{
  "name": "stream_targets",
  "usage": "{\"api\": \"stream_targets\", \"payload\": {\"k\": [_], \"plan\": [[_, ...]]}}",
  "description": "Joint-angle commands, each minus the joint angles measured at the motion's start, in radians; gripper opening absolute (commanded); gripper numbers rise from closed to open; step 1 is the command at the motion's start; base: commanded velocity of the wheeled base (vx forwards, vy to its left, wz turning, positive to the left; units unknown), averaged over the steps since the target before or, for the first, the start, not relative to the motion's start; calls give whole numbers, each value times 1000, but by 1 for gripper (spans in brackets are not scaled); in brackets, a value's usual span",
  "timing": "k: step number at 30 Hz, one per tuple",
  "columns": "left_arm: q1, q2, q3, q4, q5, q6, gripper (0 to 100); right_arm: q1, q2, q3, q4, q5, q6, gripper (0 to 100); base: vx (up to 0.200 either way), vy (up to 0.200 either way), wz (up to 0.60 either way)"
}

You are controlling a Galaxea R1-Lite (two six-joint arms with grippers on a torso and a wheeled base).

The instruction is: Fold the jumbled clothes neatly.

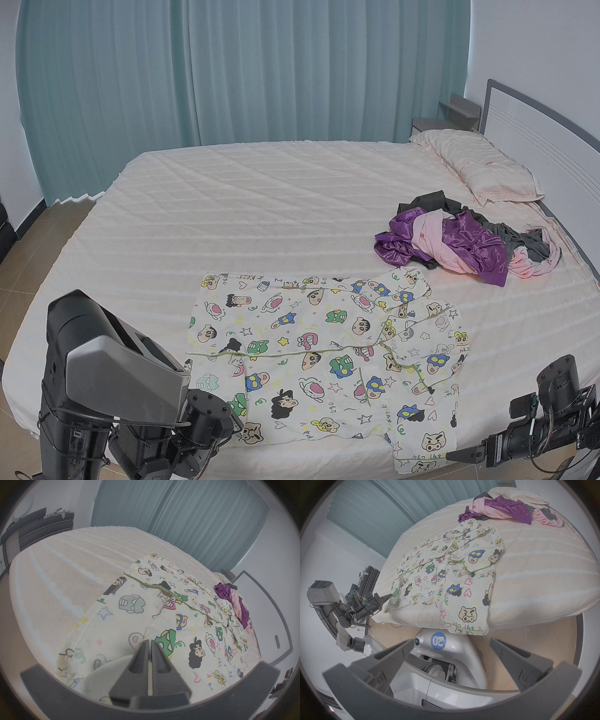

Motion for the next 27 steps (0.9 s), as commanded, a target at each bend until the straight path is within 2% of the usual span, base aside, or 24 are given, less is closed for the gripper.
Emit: {"api": "stream_targets", "payload": {"k": [1,5,10,11,16,22,27], "plan": [[3,-7,7,-1,12,21,0,1,0,18,12,2,-1,100,0,0,0],[6,-8,10,-2,53,75,0,2,-7,18,17,2,-1,100,0,0,0],[16,-14,15,-8,74,214,0,2,-30,18,17,-1,-1,100,0,0,0],[16,-14,15,-8,74,214,0,2,-30,18,17,-1,-1,100,0,0,0],[50,-20,6,-14,107,371,0,1,-30,18,18,-1,-1,100,0,0,0],[89,-19,20,-51,111,504,0,1,-30,18,18,-1,-1,100,0,0,0],[96,-33,24,-67,107,521,0,-1,-30,18,18,-1,-1,100,0,0,0]]}}
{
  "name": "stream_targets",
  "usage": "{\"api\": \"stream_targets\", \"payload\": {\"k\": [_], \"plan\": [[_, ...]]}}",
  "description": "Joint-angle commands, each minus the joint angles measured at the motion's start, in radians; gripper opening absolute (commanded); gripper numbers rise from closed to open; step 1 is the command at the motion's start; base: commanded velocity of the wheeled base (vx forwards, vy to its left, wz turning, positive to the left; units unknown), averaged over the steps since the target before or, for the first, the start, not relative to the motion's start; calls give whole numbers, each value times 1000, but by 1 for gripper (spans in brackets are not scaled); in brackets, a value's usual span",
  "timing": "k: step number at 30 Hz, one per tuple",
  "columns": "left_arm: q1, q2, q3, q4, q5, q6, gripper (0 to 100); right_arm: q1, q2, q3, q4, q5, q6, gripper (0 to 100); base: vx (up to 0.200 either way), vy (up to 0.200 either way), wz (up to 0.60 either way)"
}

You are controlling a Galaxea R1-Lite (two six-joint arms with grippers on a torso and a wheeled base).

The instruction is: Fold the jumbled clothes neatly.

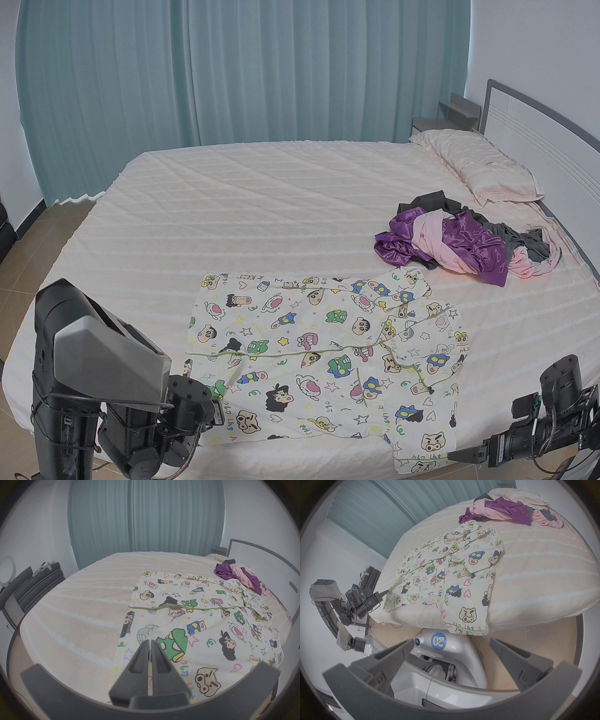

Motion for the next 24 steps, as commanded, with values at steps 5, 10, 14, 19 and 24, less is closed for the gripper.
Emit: {"api": "stream_targets", "payload": {"k": [5,10,14,19,24], "plan": [[10,-5,-5,-1,-2,-13,0,0,1,18,-1,1,0,100,0,0,0],[3,44,3,-4,-4,-42,100,0,1,18,1,1,0,100,0,0,0],[0,61,3,-4,-39,-83,100,0,1,18,4,2,0,100,0,0,0],[1,42,-7,-23,-64,-131,100,0,3,18,4,2,0,100,0,0,0],[-2,29,-8,-26,-70,-181,100,0,6,18,4,4,0,100,0,0,0]]}}
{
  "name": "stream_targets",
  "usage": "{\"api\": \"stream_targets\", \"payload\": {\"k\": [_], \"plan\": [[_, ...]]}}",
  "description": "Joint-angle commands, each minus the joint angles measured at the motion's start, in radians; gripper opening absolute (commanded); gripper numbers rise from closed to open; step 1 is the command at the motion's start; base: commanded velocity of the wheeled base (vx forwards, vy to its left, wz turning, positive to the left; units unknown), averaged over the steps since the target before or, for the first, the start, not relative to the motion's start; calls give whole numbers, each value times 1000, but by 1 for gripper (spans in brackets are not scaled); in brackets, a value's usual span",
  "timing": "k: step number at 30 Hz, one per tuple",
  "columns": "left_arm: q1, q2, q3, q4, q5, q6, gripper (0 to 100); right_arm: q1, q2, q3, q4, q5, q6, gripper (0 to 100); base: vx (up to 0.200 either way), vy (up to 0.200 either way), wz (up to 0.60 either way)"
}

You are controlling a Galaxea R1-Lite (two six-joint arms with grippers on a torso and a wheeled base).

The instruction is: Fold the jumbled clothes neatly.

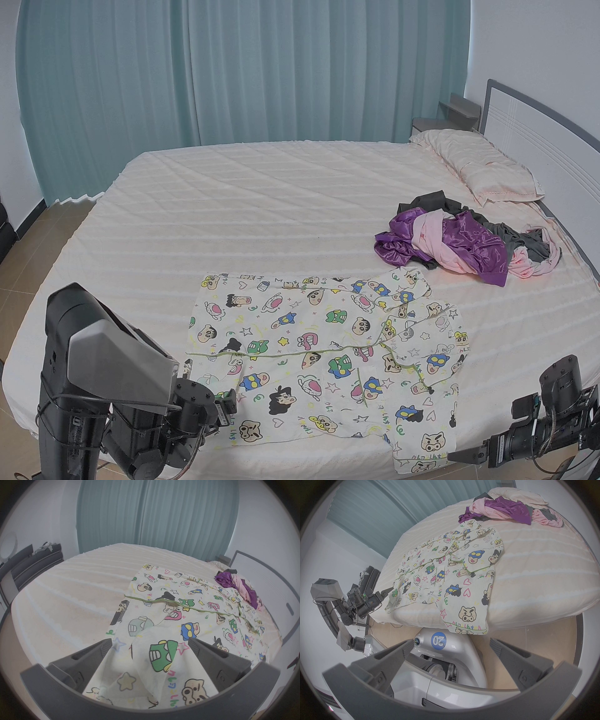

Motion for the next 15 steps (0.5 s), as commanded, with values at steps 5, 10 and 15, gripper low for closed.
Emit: {"api": "stream_targets", "payload": {"k": [5,10,15], "plan": [[-9,-23,2,2,-50,-72,0,0,3,18,0,-1,0,100,0,0,0],[-16,28,3,0,-61,-102,0,0,-2,18,7,-1,-1,100,0,0,0],[-11,31,6,-1,-61,-102,0,0,-2,18,7,-1,-1,100,0,0,0]]}}
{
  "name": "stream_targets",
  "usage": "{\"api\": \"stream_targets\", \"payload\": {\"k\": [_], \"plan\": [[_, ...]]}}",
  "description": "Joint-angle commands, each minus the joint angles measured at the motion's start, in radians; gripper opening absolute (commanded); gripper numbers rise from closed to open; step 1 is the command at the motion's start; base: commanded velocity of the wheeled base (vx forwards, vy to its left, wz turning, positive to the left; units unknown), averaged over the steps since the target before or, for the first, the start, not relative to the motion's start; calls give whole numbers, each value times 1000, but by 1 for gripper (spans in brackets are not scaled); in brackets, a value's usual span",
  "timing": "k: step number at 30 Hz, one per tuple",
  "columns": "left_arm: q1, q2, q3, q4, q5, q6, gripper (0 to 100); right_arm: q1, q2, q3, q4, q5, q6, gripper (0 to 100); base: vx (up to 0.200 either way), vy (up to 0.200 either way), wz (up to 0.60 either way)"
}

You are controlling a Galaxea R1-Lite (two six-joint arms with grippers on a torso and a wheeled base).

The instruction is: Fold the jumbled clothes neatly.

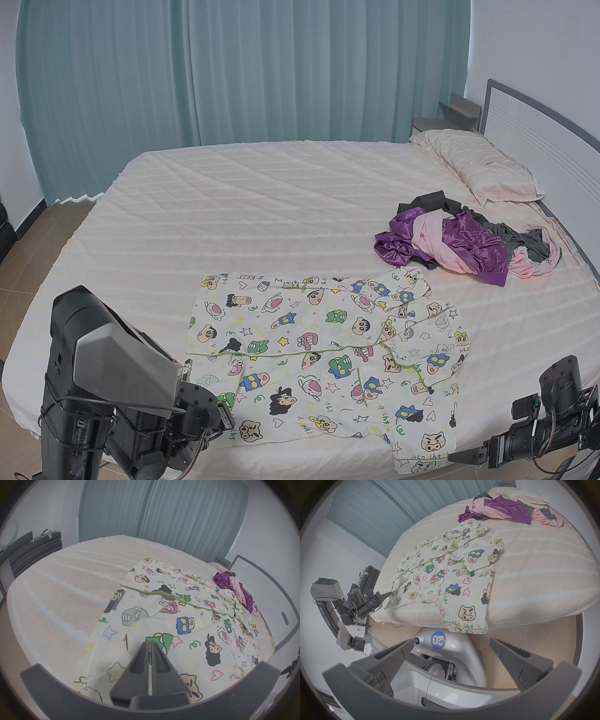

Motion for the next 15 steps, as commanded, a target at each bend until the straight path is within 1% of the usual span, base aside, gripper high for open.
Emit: {"api": "stream_targets", "payload": {"k": [1,5,9,12,13,15], "plan": [[2,10,5,-2,2,1,0,0,-1,18,0,0,-1,100,0,0,0],[7,-2,6,-2,7,12,0,0,-1,18,0,0,-1,100,0,0,0],[14,-74,34,-2,5,42,0,0,-1,18,0,0,-1,100,0,0,0],[8,-85,46,-2,7,42,0,0,-1,18,1,0,-1,100,0,0,0],[10,-85,48,-2,7,39,100,0,0,18,1,0,-1,100,0,0,0],[14,-83,51,-2,7,35,100,0,-1,18,1,0,-1,100,0,0,0]]}}
